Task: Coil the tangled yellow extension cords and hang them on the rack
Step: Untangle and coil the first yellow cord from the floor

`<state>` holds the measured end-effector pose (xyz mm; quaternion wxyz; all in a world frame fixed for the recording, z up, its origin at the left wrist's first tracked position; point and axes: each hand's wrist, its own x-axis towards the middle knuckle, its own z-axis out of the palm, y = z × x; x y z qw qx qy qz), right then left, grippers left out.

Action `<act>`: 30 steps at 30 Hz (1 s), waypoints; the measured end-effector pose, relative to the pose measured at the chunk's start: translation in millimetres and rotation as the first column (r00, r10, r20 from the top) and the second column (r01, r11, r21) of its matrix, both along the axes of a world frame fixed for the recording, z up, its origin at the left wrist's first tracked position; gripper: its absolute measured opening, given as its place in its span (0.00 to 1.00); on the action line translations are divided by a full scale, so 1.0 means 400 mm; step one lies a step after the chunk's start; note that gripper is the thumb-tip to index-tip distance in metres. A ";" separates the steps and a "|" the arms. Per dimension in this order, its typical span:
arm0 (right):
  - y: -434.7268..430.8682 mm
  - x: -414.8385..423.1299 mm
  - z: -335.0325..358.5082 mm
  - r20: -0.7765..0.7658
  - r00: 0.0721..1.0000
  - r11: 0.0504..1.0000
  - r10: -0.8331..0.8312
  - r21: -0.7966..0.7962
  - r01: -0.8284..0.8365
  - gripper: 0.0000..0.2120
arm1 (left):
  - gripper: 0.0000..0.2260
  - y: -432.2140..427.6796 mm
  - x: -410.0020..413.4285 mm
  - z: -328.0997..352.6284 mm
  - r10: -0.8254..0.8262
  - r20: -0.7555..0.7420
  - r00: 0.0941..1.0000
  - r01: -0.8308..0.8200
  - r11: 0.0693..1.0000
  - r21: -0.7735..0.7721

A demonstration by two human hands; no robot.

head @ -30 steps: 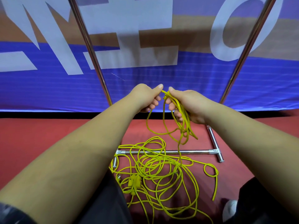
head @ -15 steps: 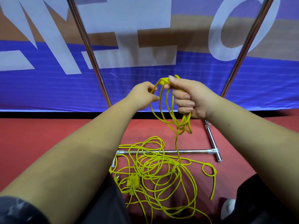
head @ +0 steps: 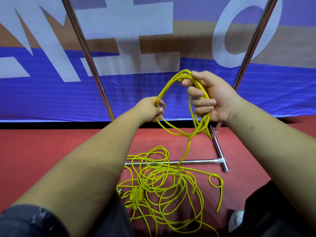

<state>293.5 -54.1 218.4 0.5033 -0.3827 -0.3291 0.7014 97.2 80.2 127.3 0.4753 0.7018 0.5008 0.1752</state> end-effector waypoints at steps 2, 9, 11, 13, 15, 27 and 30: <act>-0.002 0.001 -0.005 0.069 0.998 1.000 0.003 0.007 -0.004 0.19 | 0.08 0.009 -0.001 0.006 0.008 0.008 1.000 -0.008 0.997 0.082; -0.018 -0.006 -0.003 0.097 0.993 0.998 0.065 -0.020 -0.064 0.09 | 0.09 0.020 -0.008 0.017 0.005 0.057 0.998 -0.016 0.982 0.188; -0.018 -0.011 -0.006 0.114 0.990 0.996 0.080 -0.035 -0.077 0.10 | 0.10 0.023 -0.010 0.022 -0.015 0.070 0.997 0.001 0.980 0.201; -0.014 -0.018 -0.010 0.139 0.986 0.996 0.088 -0.031 -0.085 0.11 | 0.10 0.024 -0.011 0.024 -0.052 0.050 0.997 0.040 0.978 0.206; -0.009 -0.026 -0.013 0.152 0.985 0.996 0.085 -0.047 -0.079 0.20 | 0.10 0.022 -0.011 0.022 -0.062 0.028 0.998 0.055 0.976 0.210; -0.001 -0.047 -0.018 0.084 0.995 0.993 0.049 -0.108 -0.040 0.23 | 0.11 0.004 0.011 0.058 0.004 0.177 0.984 -0.052 0.962 0.266; -0.001 -0.049 -0.023 0.160 0.987 0.990 0.026 -0.140 -0.004 0.24 | 0.09 0.007 0.008 0.073 -0.039 0.212 0.976 -0.025 0.957 0.290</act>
